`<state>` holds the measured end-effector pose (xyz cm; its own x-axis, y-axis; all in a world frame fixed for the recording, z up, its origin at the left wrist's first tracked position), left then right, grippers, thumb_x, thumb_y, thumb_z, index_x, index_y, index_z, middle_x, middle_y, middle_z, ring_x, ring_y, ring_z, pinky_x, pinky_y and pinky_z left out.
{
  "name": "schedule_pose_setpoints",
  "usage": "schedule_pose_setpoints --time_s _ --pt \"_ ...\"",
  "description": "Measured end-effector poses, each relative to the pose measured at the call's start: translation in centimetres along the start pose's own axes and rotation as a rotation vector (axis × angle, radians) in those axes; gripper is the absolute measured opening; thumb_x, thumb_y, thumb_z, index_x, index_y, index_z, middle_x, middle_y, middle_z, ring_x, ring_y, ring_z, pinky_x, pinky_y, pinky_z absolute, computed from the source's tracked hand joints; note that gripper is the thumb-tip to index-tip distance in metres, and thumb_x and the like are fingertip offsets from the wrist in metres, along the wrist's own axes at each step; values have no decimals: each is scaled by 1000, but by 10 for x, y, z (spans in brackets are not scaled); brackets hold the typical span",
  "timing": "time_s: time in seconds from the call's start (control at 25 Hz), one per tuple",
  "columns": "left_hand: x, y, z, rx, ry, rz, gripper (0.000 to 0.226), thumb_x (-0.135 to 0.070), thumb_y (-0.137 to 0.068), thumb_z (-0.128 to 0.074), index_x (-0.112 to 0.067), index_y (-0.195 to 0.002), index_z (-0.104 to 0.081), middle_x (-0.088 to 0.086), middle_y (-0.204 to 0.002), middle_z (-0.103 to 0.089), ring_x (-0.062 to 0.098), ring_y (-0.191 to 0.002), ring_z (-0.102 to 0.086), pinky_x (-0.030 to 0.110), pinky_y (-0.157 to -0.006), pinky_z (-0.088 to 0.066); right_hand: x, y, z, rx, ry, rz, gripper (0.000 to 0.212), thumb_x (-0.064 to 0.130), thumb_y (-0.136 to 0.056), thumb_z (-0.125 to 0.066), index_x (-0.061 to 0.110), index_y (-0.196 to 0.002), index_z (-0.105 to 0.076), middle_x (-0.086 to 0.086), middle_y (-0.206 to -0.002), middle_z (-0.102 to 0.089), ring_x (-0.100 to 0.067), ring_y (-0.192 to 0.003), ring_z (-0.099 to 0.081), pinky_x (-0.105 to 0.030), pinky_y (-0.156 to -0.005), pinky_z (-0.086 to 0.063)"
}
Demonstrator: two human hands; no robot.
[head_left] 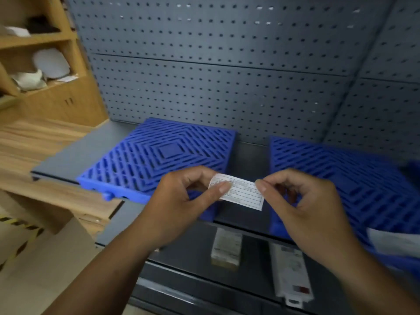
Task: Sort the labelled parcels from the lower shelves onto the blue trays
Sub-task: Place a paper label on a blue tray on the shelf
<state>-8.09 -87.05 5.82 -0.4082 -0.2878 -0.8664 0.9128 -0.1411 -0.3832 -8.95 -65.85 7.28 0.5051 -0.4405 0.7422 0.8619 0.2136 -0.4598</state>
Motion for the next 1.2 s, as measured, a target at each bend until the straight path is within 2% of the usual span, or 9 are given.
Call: schedule_pose_setpoints --time_s 0.08,0.24,0.36,0.52,0.68,0.84,1.0,1.2 --pt "18 7 54 -50 -59 3 15 -26 -92 -71 -20 -105 -74 -1 -95 -76 11 -91 -74 26 -83 -57 16 -20 -51 32 12 3 10 31 -92 -70 29 -83 -74 12 -75 -67 -9 -71 -61 -16 -58 -44" --pt "50 15 132 -126 -376 2 14 -34 -94 -69 -29 -106 -73 -6 -92 -73 13 -87 -70 40 -79 -55 29 -56 -138 148 72 -33 15 33 -96 -67 25 -87 -73 11 -76 -68 -7 -73 -63 -24 -62 -49" --pt "69 16 147 -71 -590 -30 16 -33 -93 -67 -29 -108 -72 -9 -86 -69 14 -84 -64 42 -81 -51 22 -64 -179 244 163 -99 17 35 -98 -65 24 -85 -69 12 -71 -63 -5 -69 -59 -20 -59 -43" --pt "82 15 152 -33 -703 -62 21 -36 -94 -67 -29 -113 -71 -14 -92 -63 13 -91 -56 39 -89 -46 20 -65 -190 225 281 -97 17 38 -95 -67 30 -81 -65 20 -68 -58 0 -67 -56 -16 -55 -35" --pt "88 16 153 -9 -682 -50 29 -38 -91 -66 -30 -118 -70 -10 -105 -55 13 -101 -51 35 -91 -46 24 -61 -188 178 312 -97 12 36 -91 -73 31 -84 -64 16 -78 -57 2 -75 -53 -16 -62 -35" --pt "87 12 150 41 -726 -85 25 -39 -94 -61 -34 -113 -76 -13 -106 -58 15 -98 -51 38 -89 -45 23 -63 -187 191 297 -115 7 28 -93 -72 28 -94 -65 16 -87 -56 7 -81 -52 -11 -65 -37" --pt "89 9 148 49 -692 -74 24 -39 -94 -62 -34 -113 -76 -12 -111 -61 16 -105 -54 38 -94 -45 25 -61 -185 218 290 -102 6 27 -94 -71 26 -97 -66 18 -88 -55 8 -84 -52 -7 -70 -39" --pt "81 3 145 -4 -611 -88 38 -54 -97 -54 -30 -118 -73 -10 -113 -61 17 -113 -58 44 -100 -43 31 -61 -181 234 297 -72 8 31 -99 -64 23 -102 -65 17 -95 -54 6 -84 -52 -11 -74 -39"
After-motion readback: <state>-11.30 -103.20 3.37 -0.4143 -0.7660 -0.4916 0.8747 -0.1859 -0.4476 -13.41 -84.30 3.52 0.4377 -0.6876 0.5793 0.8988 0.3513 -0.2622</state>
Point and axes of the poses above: each hand's wrist, its own y-axis away from the middle knuckle, its own z-axis out of the back of the hand, x = y × z, the point moved 6 cm from there along -y, towards the middle knuckle
